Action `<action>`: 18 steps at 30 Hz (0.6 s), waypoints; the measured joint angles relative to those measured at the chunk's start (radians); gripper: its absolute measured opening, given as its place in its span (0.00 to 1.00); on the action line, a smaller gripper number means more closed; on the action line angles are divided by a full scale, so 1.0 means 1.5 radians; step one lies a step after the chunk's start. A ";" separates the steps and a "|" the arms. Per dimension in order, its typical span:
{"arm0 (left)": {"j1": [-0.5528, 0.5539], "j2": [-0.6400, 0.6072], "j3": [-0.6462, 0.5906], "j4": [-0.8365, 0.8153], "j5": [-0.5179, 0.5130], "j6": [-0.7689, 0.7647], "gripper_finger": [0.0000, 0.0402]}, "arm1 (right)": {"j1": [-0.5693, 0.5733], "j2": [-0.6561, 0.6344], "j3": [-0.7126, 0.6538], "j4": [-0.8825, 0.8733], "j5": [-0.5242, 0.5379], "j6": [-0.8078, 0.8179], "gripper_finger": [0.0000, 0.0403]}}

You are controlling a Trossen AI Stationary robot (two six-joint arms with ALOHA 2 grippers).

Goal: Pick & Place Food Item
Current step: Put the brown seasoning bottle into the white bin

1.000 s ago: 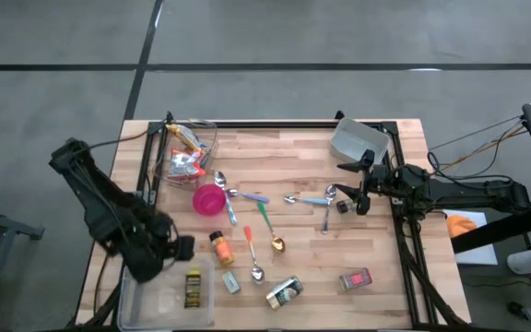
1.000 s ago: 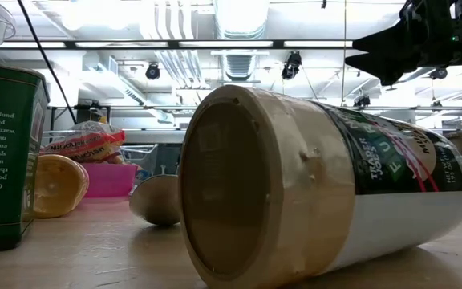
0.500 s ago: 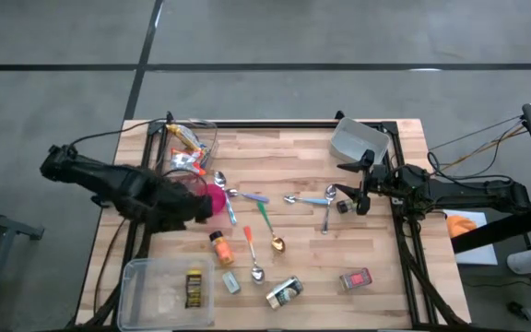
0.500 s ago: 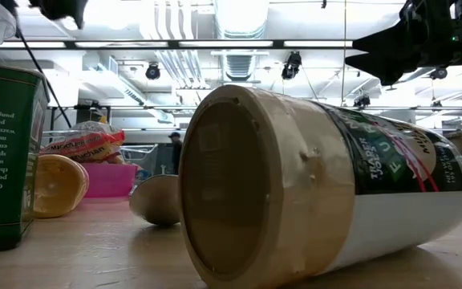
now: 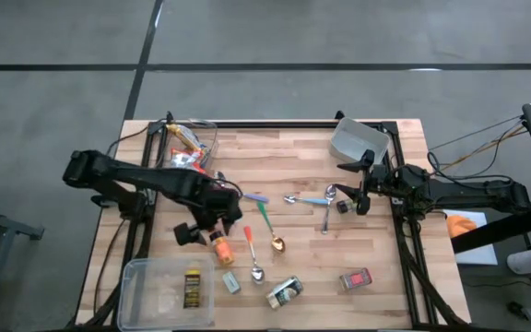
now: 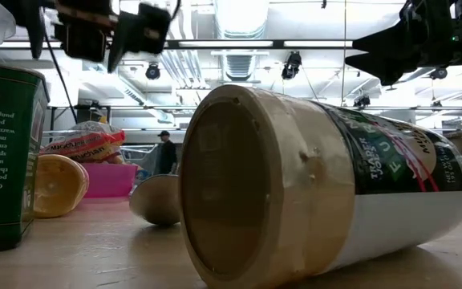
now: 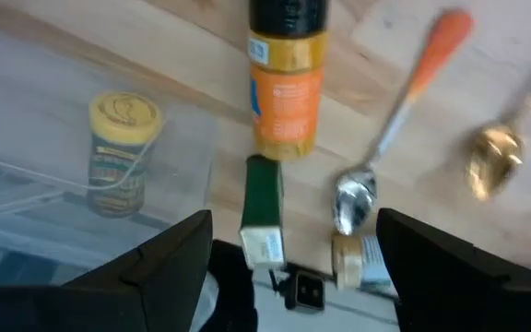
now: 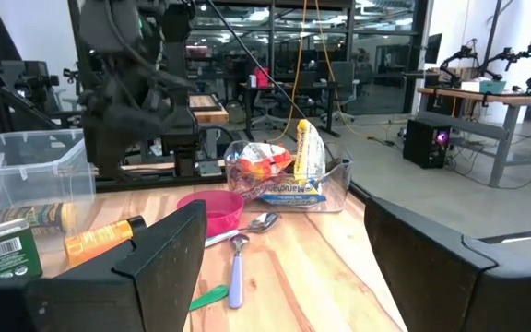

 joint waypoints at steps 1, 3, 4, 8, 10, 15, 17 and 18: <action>0.004 0.013 0.000 0.000 0.006 0.000 0.77 | 0.000 0.000 0.000 0.000 0.000 0.000 0.72; 0.012 0.034 0.000 0.003 0.011 0.003 0.77 | 0.000 0.000 0.000 0.000 0.000 0.000 0.72; 0.016 0.043 0.000 0.007 0.011 0.012 0.77 | 0.000 0.000 0.000 0.000 0.000 0.000 0.72; 0.033 0.079 0.000 0.013 0.005 0.059 0.77 | 0.000 0.000 0.000 0.000 0.000 0.000 0.72; 0.042 0.093 0.000 0.013 -0.015 0.091 0.77 | 0.000 0.000 0.000 0.000 0.000 0.000 0.72; 0.053 0.126 0.000 0.010 -0.053 0.168 0.77 | 0.000 0.000 0.000 0.000 0.000 0.000 0.72; 0.053 0.132 0.000 0.001 -0.052 0.172 0.77 | 0.000 0.000 0.000 0.000 0.000 0.000 0.72; 0.053 0.133 0.000 -0.005 -0.051 0.172 0.77 | 0.000 0.000 0.000 0.000 0.000 0.000 0.72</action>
